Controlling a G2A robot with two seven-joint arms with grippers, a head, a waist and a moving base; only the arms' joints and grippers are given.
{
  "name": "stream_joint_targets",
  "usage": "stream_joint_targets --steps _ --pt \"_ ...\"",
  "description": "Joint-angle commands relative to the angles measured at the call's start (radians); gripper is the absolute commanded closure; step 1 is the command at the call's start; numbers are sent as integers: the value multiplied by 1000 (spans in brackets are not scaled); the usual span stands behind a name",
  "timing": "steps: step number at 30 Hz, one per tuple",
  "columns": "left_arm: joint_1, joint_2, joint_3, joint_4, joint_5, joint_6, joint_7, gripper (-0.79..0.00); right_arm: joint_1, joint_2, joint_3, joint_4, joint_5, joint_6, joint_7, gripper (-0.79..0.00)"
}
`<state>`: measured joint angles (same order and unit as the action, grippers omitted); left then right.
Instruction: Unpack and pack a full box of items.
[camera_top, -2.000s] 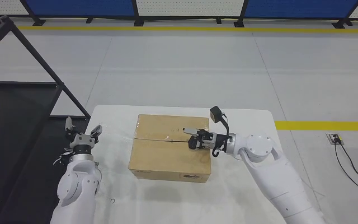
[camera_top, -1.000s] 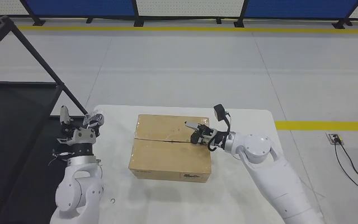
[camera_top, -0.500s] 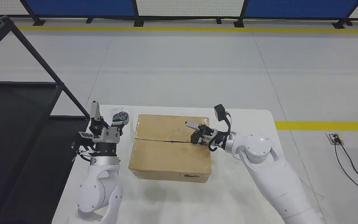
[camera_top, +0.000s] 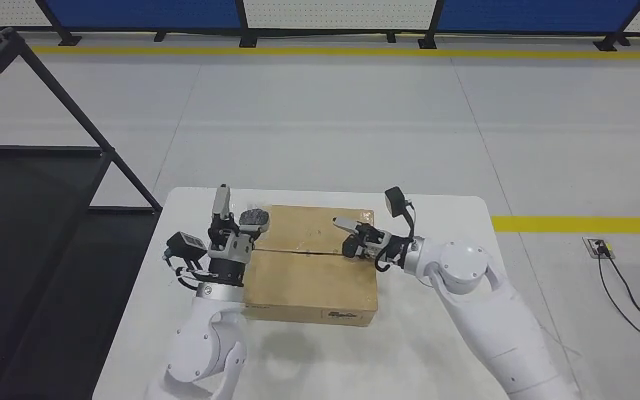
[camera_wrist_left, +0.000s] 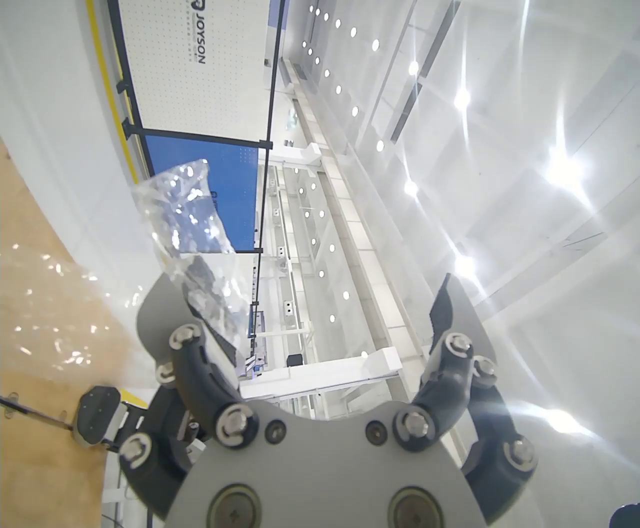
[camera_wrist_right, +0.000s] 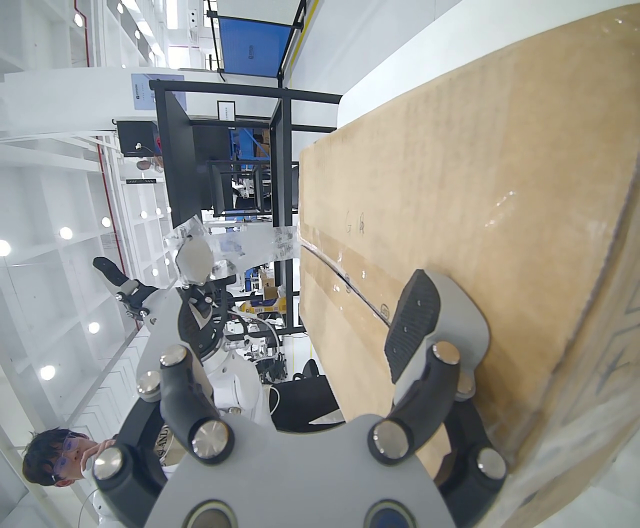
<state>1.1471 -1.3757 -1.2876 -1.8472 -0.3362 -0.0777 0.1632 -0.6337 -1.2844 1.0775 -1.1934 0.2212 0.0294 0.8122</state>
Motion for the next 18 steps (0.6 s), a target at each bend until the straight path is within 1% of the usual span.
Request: stream_joint_targets --steps 1,7,18 --pt "-10 -4 25 11 21 9 8 -785 -2 0 0 -5 -2 1 0 -785" --pt "-33 -14 78 45 65 39 9 -785 -12 2 6 -24 -3 -3 0 -785" --pt "-63 -34 150 94 103 64 15 -785 -39 9 28 -59 -9 -5 1 -785"
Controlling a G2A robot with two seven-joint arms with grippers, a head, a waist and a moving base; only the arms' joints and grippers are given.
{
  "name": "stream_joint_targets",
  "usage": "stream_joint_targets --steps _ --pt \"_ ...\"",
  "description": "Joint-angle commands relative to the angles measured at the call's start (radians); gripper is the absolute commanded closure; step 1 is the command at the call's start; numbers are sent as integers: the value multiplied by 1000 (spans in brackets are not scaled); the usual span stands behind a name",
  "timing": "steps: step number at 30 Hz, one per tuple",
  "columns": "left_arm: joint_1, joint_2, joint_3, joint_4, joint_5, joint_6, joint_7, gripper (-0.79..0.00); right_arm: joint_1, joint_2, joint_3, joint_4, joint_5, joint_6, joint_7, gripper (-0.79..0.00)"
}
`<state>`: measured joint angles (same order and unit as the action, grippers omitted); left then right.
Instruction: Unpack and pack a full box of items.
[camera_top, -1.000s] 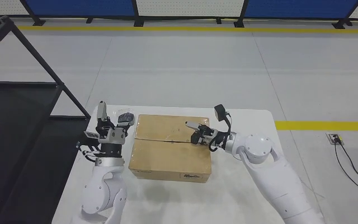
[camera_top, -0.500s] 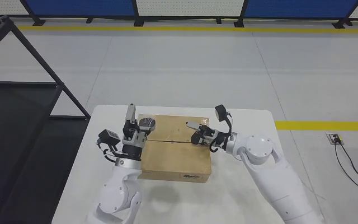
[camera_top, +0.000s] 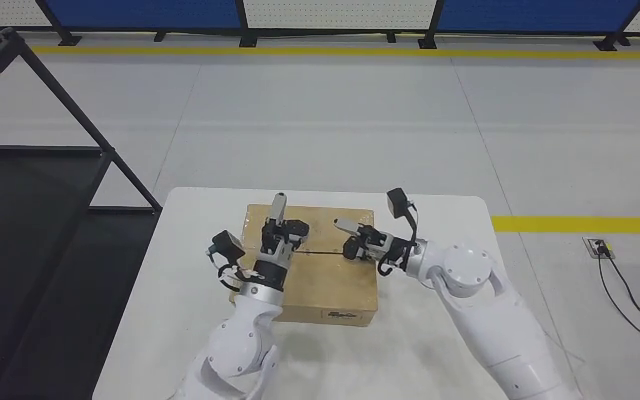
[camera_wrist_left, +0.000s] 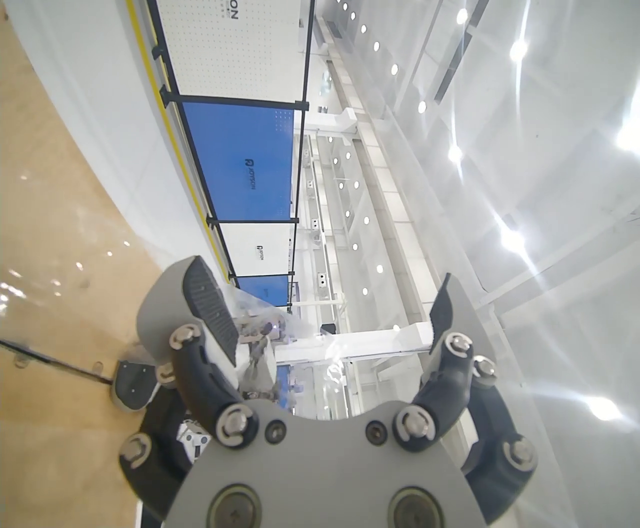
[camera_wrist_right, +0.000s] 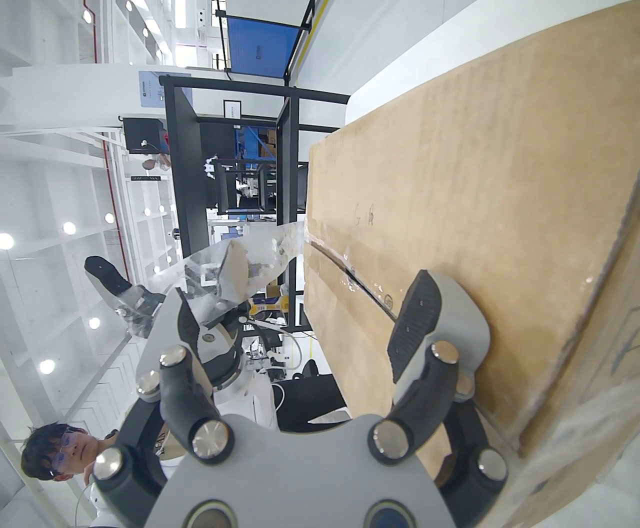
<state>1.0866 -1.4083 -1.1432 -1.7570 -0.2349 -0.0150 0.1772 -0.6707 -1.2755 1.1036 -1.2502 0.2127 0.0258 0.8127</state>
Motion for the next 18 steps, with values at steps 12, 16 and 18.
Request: stream_joint_targets --steps 12,16,18 --pt "-5 -18 28 16 15 3 -4 -785 -16 5 14 -15 1 -9 4 -785" --pt "26 -18 3 -43 2 -16 -16 -785 -17 5 15 -18 1 -11 7 -785" --pt "46 -15 -27 -86 -4 -25 -18 -785 -17 6 15 -18 2 -13 7 -785"
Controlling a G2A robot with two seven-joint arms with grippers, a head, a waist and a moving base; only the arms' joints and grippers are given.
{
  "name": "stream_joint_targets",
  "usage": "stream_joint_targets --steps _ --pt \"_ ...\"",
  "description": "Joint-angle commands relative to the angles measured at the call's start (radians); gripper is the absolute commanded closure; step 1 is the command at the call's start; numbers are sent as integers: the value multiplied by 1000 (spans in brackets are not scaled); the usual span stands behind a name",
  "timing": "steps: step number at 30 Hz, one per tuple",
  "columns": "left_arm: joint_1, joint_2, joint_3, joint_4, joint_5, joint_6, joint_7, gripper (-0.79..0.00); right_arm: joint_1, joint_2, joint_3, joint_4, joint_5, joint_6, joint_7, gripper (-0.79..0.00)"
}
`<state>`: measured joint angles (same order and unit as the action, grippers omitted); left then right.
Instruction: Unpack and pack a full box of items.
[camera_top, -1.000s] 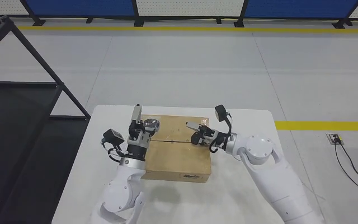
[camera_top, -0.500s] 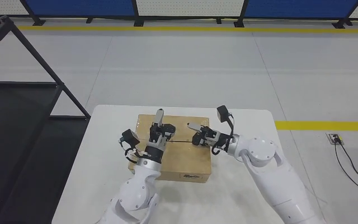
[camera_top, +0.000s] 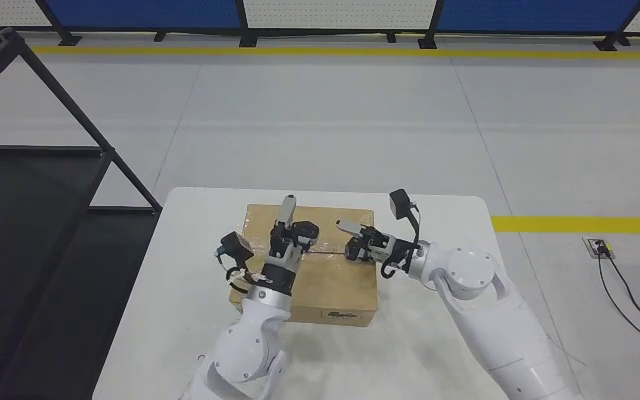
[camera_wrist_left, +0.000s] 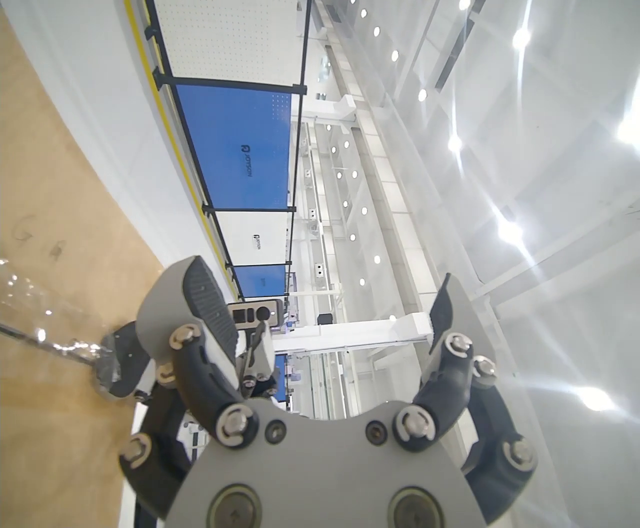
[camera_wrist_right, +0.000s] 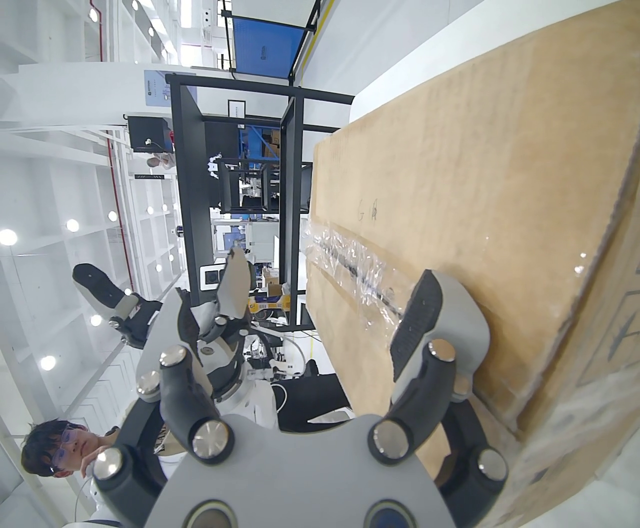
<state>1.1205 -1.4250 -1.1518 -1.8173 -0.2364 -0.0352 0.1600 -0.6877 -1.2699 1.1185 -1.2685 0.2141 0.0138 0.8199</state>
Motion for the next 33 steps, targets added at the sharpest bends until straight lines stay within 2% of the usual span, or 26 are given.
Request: stream_joint_targets --steps 1,5,8,12,17,26,28,33 --pt "35 5 -51 -64 -12 -8 -7 -785 0 0 1 0 0 -2 0 -785" --pt "109 19 -177 -164 -56 1 -43 -785 0 2 4 0 0 -4 4 -785" --pt "172 31 -310 -209 -141 33 -109 -785 -1 4 8 -2 -7 -8 11 -785" --pt "219 51 -496 -204 -261 137 -269 -785 -6 8 19 -10 -14 -15 17 -785" --pt "246 73 -678 -132 -461 301 -474 -785 -9 12 31 -17 -16 -14 16 -785" --pt "248 74 -674 -119 -475 309 -469 -785 -6 15 36 -32 -19 -7 12 -785" --pt "224 74 -659 -106 -525 342 -458 -785 -2 15 35 -33 -23 -2 14 -785" --pt "134 79 -586 -45 -489 397 -439 -785 2 14 28 -36 -24 3 15 -785"
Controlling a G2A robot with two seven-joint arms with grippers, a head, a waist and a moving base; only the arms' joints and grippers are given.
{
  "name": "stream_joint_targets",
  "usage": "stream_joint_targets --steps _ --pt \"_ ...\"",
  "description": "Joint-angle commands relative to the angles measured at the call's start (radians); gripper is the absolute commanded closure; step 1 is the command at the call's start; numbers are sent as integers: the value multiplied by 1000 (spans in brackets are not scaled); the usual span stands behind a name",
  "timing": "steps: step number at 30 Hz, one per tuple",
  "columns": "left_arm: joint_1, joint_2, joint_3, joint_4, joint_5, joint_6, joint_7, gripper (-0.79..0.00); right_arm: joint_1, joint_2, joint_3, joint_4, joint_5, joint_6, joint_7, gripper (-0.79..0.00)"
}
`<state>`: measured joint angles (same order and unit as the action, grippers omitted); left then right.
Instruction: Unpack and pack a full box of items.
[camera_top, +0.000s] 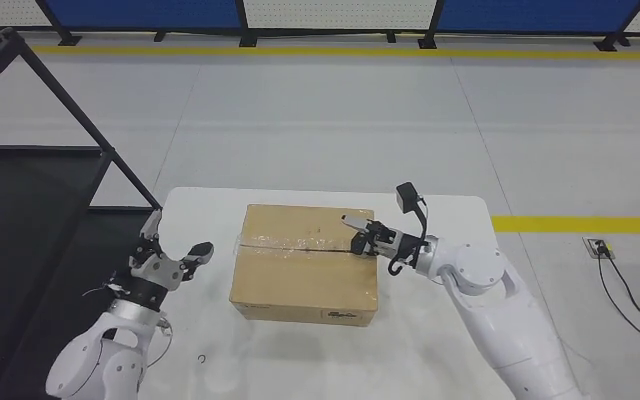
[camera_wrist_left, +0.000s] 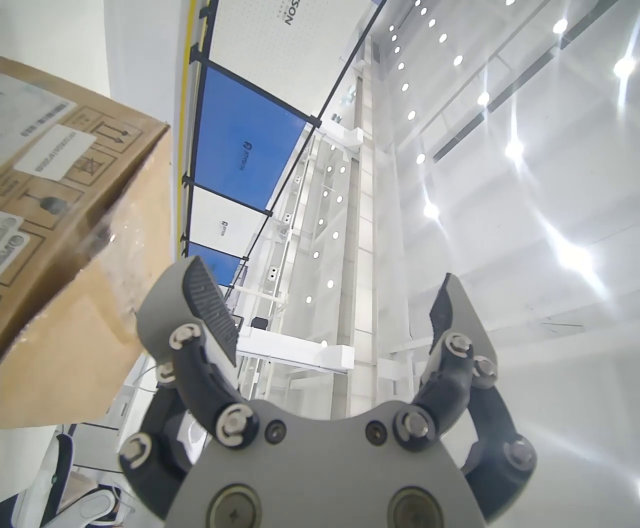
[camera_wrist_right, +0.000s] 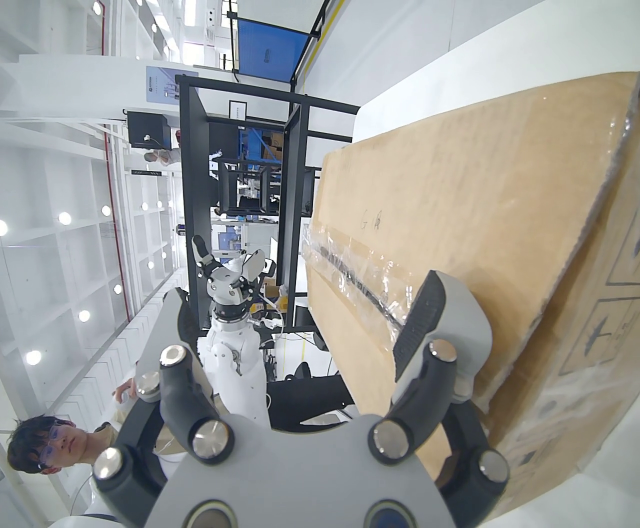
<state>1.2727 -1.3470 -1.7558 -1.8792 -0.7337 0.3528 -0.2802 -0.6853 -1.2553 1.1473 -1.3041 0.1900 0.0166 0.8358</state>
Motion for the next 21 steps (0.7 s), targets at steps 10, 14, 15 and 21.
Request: stream_joint_targets --steps 10,14,15,21 --pt "-143 0 184 180 159 -42 47 -785 -22 7 10 -29 -11 6 0 -785" --pt "-158 1 211 216 207 -65 62 -785 -27 9 11 -38 -16 12 4 -785" --pt "-159 2 215 223 215 -65 62 -785 -27 9 11 -39 -16 13 7 -785" --pt "-155 6 222 232 243 -69 60 -785 -27 9 15 -53 2 -7 -9 -785"
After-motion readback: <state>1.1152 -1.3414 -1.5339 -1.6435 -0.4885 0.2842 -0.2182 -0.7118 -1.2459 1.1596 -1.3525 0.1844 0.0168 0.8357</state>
